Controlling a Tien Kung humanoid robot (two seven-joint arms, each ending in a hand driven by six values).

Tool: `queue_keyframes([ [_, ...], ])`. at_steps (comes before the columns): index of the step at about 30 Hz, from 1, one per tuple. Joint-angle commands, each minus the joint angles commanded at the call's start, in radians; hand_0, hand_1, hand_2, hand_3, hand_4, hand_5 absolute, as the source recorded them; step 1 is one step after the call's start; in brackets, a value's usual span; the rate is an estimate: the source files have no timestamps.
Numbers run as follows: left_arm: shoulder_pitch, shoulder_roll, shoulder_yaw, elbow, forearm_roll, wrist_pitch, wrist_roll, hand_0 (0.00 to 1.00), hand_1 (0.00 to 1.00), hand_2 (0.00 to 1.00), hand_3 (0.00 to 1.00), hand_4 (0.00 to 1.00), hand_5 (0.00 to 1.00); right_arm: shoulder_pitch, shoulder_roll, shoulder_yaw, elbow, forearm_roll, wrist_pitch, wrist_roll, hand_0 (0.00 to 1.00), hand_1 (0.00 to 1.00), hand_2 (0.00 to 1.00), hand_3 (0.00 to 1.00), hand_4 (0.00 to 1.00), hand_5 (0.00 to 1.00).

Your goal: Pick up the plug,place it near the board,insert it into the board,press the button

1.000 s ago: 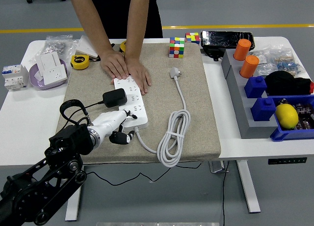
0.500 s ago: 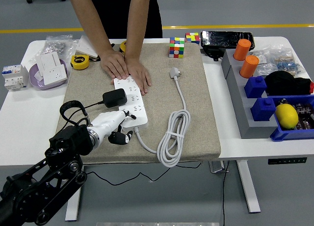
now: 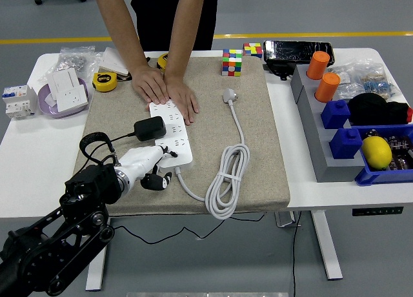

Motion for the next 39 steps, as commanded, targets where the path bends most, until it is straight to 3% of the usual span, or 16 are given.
queue_keyframes([
  [8,-0.001,0.001,-0.007,-0.01,0.007,0.003,-0.003,0.181,0.043,0.155,0.79,0.497,0.179,0.001,0.0,0.0,0.0,0.001,0.0,-0.001,0.818,0.747,0.742,0.757,0.998,0.806],
  [14,0.006,0.002,-0.026,-0.063,0.051,0.065,-0.048,0.198,0.061,0.172,0.774,0.491,0.169,0.001,0.0,0.001,0.0,0.002,-0.001,-0.001,0.818,0.747,0.742,0.758,0.998,0.806],
  [17,0.017,0.002,-0.036,-0.116,0.089,0.166,-0.117,0.198,0.061,0.172,0.774,0.491,0.169,0.0,0.001,0.0,0.0,0.001,0.0,-0.001,0.818,0.747,0.742,0.758,0.998,0.806],
  [18,0.022,0.0,-0.042,-0.131,0.092,0.199,-0.141,0.249,0.143,0.246,0.64,0.471,0.152,0.0,0.001,0.0,0.0,0.001,0.0,-0.001,0.818,0.747,0.742,0.758,0.998,0.806],
  [19,0.026,-0.002,-0.048,-0.143,0.093,0.233,-0.163,0.249,0.143,0.246,0.64,0.471,0.152,0.0,0.001,0.0,0.0,0.001,0.0,0.0,0.818,0.747,0.742,0.758,0.998,0.806],
  [21,0.041,-0.006,-0.063,-0.161,0.059,0.301,-0.21,0.249,0.143,0.246,0.64,0.471,0.152,0.0,0.001,0.0,0.0,0.001,0.0,0.0,0.818,0.747,0.742,0.758,0.998,0.806],
  [23,0.061,-0.014,-0.089,-0.171,-0.009,0.392,-0.291,0.249,0.143,0.246,0.64,0.471,0.152,-0.001,0.001,0.0,0.0,0.0,0.0,0.0,0.818,0.747,0.742,0.758,0.998,0.806],
  [24,0.067,-0.017,-0.098,-0.171,-0.036,0.424,-0.324,0.658,0.642,0.577,0.719,0.855,0.282,-0.002,0.001,0.0,0.0,0.0,0.0,0.0,0.818,0.747,0.742,0.757,0.998,0.806],
  [26,0.09,-0.029,-0.134,-0.167,-0.096,0.467,-0.394,0.658,0.642,0.577,0.719,0.855,0.282,-0.003,0.002,0.002,0.0,-0.002,0.0,-0.001,0.818,0.747,0.742,0.757,0.998,0.806],
  [29,0.117,-0.041,-0.182,-0.151,-0.174,0.467,-0.471,0.658,0.642,0.577,0.719,0.855,0.282,-0.003,0.003,0.004,0.0,-0.004,0.0,-0.001,0.818,0.747,0.742,0.757,0.998,0.806],
  [30,0.124,-0.043,-0.192,-0.143,-0.201,0.468,-0.488,0.98,0.998,0.992,0.96,0.998,0.496,-0.003,0.003,0.004,0.0,-0.004,0.0,-0.001,0.818,0.747,0.742,0.758,0.998,0.807],
  [35,0.149,-0.055,-0.212,-0.096,-0.383,0.471,-0.57,0.98,0.998,0.992,0.96,0.998,0.496,-0.004,0.004,0.005,0.0,-0.005,0.0,-0.001,0.818,0.747,0.742,0.758,0.998,0.807],
  [36,0.155,-0.058,-0.211,-0.088,-0.429,0.471,-0.59,0.998,0.998,0.998,0.998,0.998,0.644,-0.004,0.005,0.006,0.0,-0.005,0.0,-0.001,0.818,0.746,0.742,0.758,0.998,0.807],
  [39,0.171,-0.066,-0.2,-0.075,-0.552,0.457,-0.637,0.998,0.998,0.998,0.998,0.998,0.644,-0.005,0.005,0.005,0.0,-0.005,0.0,-0.001,0.818,0.746,0.742,0.758,0.998,0.807],
])
